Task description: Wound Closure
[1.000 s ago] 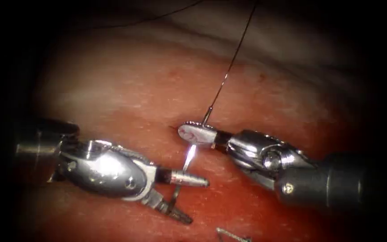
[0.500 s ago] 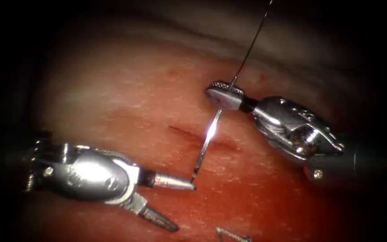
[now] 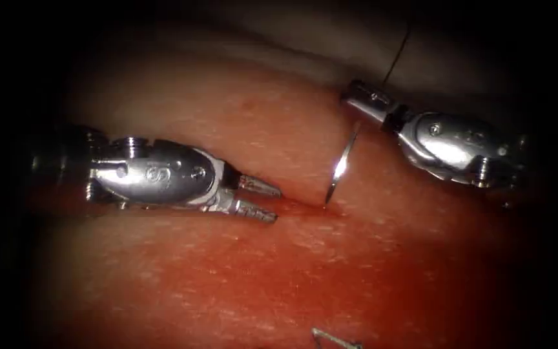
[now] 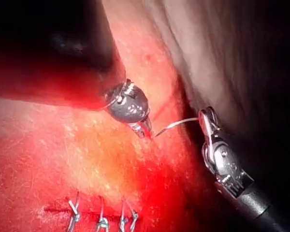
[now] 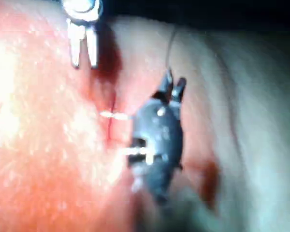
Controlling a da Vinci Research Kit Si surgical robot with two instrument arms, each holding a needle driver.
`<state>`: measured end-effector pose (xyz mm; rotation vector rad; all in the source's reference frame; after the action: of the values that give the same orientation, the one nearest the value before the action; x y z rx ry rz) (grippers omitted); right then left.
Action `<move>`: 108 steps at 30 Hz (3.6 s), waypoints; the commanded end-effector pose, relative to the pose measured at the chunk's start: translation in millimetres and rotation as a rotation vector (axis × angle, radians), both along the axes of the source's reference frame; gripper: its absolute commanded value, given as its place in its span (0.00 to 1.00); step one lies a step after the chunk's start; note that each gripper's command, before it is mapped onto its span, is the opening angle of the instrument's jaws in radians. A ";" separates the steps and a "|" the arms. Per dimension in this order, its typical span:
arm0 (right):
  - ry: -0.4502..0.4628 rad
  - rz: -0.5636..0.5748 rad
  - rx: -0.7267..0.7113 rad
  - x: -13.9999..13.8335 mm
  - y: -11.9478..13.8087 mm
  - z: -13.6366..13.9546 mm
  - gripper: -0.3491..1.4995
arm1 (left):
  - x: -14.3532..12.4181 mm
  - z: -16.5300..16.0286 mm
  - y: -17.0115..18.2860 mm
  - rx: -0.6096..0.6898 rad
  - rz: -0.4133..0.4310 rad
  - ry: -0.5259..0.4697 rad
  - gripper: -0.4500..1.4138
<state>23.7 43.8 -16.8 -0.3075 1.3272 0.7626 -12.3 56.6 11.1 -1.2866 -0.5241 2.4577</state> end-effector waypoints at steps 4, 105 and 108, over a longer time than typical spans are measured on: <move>-0.002 -0.023 -0.089 2.8 -0.1 1.8 0.00 | -0.1 3.8 -1.7 0.012 0.013 0.091 0.12; -0.164 -0.373 0.182 9.3 -12.8 10.8 0.00 | 1.4 7.3 -5.5 0.096 0.090 0.092 0.09; -0.162 -0.381 0.218 9.5 -13.1 10.9 0.00 | 1.4 7.3 -5.5 0.096 0.091 0.092 0.08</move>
<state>32.3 30.9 -6.3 0.0631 1.0886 0.5437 -10.3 51.7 17.8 -1.1293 -0.6773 2.5189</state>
